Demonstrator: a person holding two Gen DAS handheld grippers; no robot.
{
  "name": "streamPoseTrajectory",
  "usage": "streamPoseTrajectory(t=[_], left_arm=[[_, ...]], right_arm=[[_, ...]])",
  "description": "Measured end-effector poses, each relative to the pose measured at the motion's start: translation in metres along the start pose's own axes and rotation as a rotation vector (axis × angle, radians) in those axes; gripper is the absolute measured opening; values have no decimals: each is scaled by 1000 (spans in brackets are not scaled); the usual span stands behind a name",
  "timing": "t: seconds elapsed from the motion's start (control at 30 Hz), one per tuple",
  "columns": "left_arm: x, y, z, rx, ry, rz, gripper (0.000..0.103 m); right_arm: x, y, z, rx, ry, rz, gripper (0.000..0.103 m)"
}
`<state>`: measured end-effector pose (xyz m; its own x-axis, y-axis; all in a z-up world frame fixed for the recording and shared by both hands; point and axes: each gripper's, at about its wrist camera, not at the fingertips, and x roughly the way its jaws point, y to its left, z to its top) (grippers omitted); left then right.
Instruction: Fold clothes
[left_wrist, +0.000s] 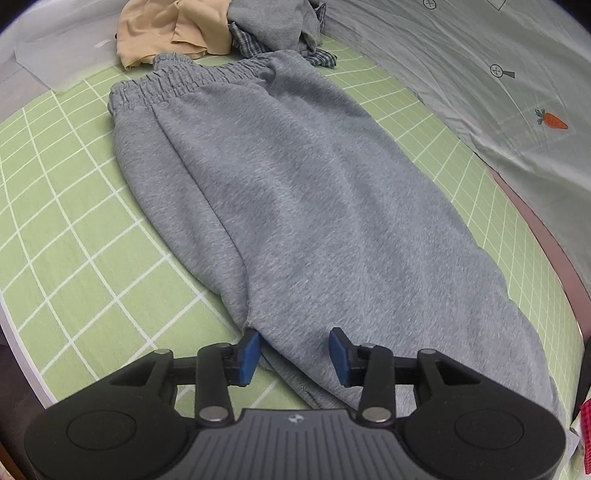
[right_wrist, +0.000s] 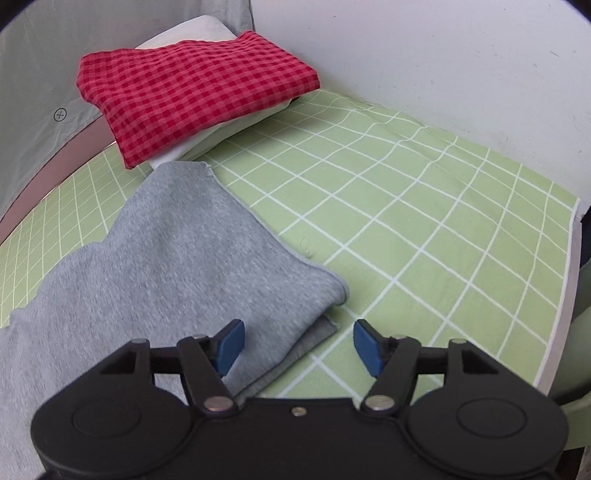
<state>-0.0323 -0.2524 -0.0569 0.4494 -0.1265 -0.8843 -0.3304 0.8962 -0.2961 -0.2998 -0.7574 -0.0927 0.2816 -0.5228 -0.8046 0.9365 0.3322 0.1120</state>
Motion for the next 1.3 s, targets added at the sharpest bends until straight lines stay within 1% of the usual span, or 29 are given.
streamPoseTrajectory(t=[0.07, 0.2, 0.27, 0.3, 0.33, 0.43, 0.47, 0.53, 0.57, 0.6, 0.63, 0.67, 0.8, 0.87, 0.9, 0.97, 1.07, 1.1, 1.17, 1.23, 1.3], left_arm=[[0, -3, 0, 13, -2, 6, 43], [0, -9, 3, 35, -11, 14, 44], [1, -12, 5, 47, -17, 16, 45], [1, -13, 6, 52, -21, 17, 48], [1, -14, 6, 57, -24, 17, 50], [6, -21, 7, 73, -26, 35, 53], [7, -23, 7, 80, -27, 43, 53], [9, -27, 8, 96, -31, 49, 54], [9, -29, 7, 104, -33, 49, 54], [9, -31, 7, 113, -36, 50, 54], [9, -33, 7, 121, -38, 50, 55], [9, -35, 6, 127, -39, 50, 55], [10, -38, 5, 140, -37, 48, 55], [11, -38, 4, 143, -31, 46, 55], [12, -38, 4, 143, -29, 44, 55], [13, -38, 2, 142, -25, 41, 55], [14, -38, 0, 135, -23, 41, 55], [14, -38, -1, 132, -21, 40, 55], [16, -37, -3, 125, -11, 37, 56], [18, -36, -5, 118, 2, 33, 56], [20, -35, -6, 113, 17, 30, 56]], right_arm=[[-1, 6, -4, -26, -7, -9, 71], [-2, 15, -7, -67, -17, -15, 69], [-2, 13, -4, -32, -29, -15, 72], [-2, 11, -1, -10, -35, -15, 76], [-1, 9, 1, 12, -42, -15, 77], [1, 3, 8, 40, -61, -10, 77], [2, 2, 10, 47, -67, -8, 75], [5, 1, 13, 43, -72, -7, 56], [6, 2, 15, 38, -69, -6, 38], [7, 2, 16, 30, -73, -5, 26], [8, 3, 17, 20, -81, -4, 22], [7, 6, 19, -1, -95, 1, 14], [-9, 31, 20, -146, -182, 60, 8], [-18, 52, 18, -233, -207, 130, 4], [-21, 65, 17, -277, -209, 183, 4], [-24, 89, 10, -334, -175, 321, 3], [-23, 126, -14, -412, -62, 534, 3], [-22, 137, -23, -455, -30, 575, 3], [-23, 155, -39, -551, 12, 604, 5], [-25, 165, -49, -617, 26, 596, 12], [-26, 159, -43, -587, 16, 590, 30]])
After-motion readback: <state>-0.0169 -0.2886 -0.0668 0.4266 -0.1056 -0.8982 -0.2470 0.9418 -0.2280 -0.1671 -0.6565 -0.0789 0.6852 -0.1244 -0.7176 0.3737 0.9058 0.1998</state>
